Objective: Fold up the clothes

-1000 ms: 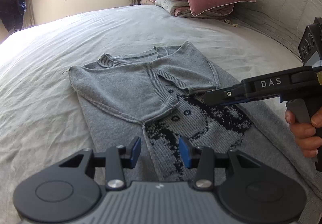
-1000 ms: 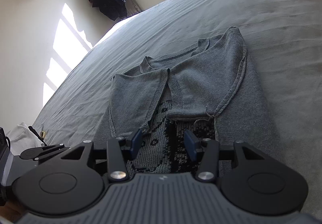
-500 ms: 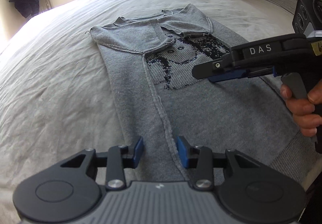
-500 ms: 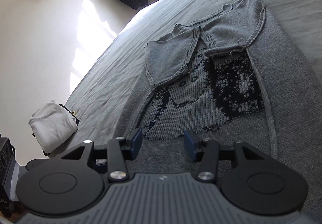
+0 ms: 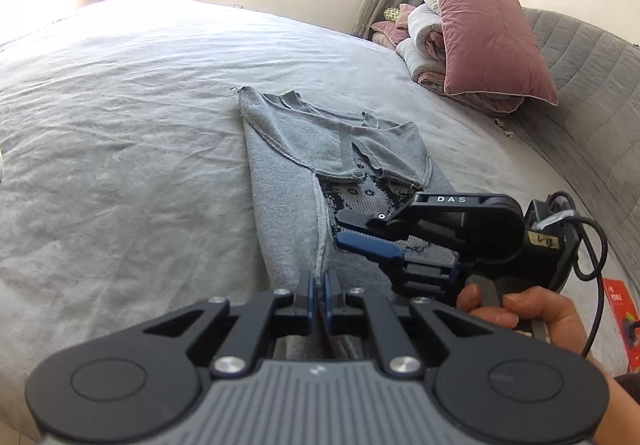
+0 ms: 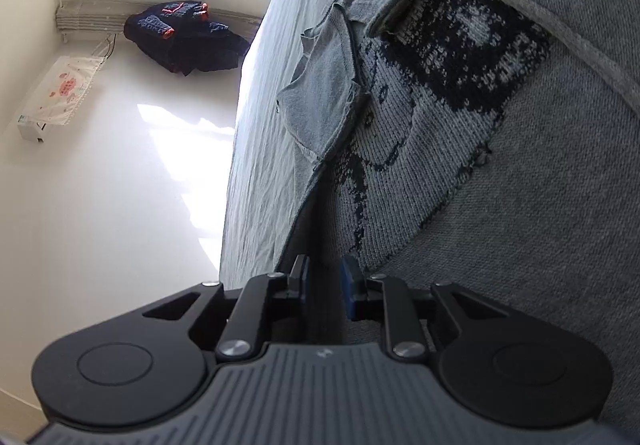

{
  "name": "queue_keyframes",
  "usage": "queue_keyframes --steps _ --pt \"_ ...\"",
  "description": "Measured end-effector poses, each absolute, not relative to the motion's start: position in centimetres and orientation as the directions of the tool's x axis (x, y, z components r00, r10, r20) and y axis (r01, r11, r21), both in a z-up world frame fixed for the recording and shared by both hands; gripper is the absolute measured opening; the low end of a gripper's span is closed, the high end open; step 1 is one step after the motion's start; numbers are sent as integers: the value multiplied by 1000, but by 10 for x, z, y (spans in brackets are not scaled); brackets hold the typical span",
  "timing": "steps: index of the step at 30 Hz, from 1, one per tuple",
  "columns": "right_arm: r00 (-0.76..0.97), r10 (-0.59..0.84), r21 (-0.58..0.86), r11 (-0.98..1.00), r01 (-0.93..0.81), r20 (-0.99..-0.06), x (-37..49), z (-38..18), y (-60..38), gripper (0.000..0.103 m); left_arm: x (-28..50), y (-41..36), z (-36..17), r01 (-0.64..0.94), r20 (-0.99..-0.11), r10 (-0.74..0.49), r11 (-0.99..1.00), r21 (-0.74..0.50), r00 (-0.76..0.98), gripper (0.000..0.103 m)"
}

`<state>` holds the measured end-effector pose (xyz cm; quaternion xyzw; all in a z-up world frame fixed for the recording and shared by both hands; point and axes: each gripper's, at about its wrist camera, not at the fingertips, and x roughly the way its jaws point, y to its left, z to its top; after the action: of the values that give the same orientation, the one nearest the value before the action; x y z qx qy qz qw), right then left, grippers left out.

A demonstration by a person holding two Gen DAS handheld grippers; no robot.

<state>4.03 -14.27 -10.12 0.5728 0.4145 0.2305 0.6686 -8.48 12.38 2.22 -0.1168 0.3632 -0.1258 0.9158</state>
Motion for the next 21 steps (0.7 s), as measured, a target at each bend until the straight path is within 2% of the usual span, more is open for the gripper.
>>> queue_keyframes --steps 3,6,10,16,21 --pt "536 800 952 140 271 -270 37 -114 -130 17 -84 124 21 140 -633 -334 931 -336 698 5" --pt "492 824 946 149 289 -280 34 -119 -117 8 -85 121 20 152 -628 -349 926 -347 696 5" --pt "421 860 943 179 280 -288 25 -117 -110 5 -83 118 20 159 -631 -360 922 -353 687 5" --pt "401 874 938 151 312 -274 -2 -121 -135 2 -77 112 14 173 -637 -401 904 -391 658 5" --pt "342 907 940 136 313 -245 -30 -122 -151 6 -71 106 10 187 -637 -450 880 -438 626 5"
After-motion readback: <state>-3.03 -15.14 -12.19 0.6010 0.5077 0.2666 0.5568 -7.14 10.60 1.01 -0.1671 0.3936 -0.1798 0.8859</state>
